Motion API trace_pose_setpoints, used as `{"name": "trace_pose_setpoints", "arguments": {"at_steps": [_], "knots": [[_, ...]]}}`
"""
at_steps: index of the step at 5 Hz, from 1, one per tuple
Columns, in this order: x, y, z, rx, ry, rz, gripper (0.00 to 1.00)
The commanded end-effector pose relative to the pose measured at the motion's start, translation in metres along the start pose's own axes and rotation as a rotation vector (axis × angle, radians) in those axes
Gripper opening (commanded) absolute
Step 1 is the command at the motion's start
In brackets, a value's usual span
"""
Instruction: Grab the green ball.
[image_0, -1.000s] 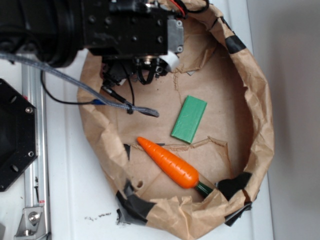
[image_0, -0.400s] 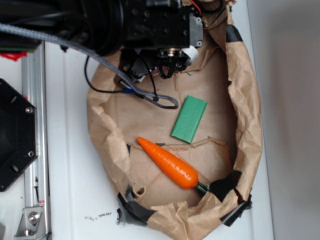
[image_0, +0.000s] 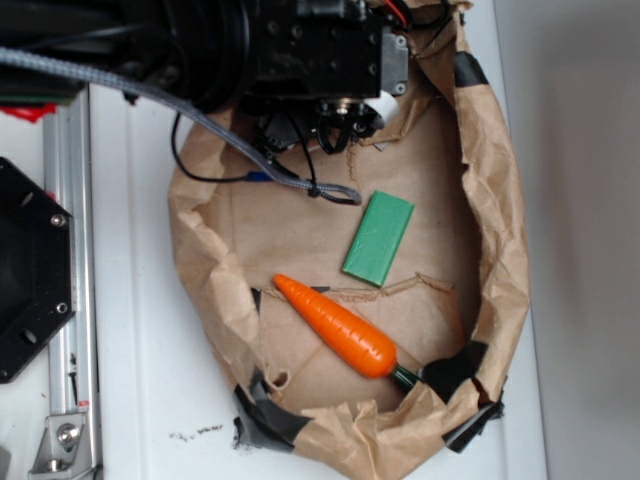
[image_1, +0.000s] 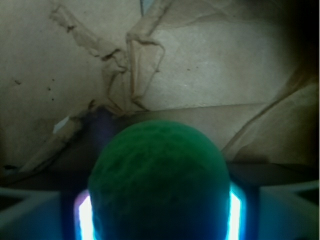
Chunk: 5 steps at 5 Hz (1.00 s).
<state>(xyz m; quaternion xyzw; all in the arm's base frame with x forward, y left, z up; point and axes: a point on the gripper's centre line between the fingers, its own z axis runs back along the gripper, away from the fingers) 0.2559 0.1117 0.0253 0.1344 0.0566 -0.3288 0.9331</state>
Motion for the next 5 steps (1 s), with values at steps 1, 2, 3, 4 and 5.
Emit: {"name": "trace_pose_setpoints", "arguments": {"at_steps": [1,2,3,4,5], "knots": [[0.012,-0.004,0.106,0.033,-0.006,0.213,0.0],[0.019,-0.011,0.167,-0.072,-0.104,0.475,0.0],[0.026,-0.014,0.181,-0.213,-0.042,0.695,0.0],[0.029,-0.015,0.17,-0.27,-0.044,0.843,0.0],[0.037,-0.013,0.157,-0.254,-0.029,0.842,0.0]]}}
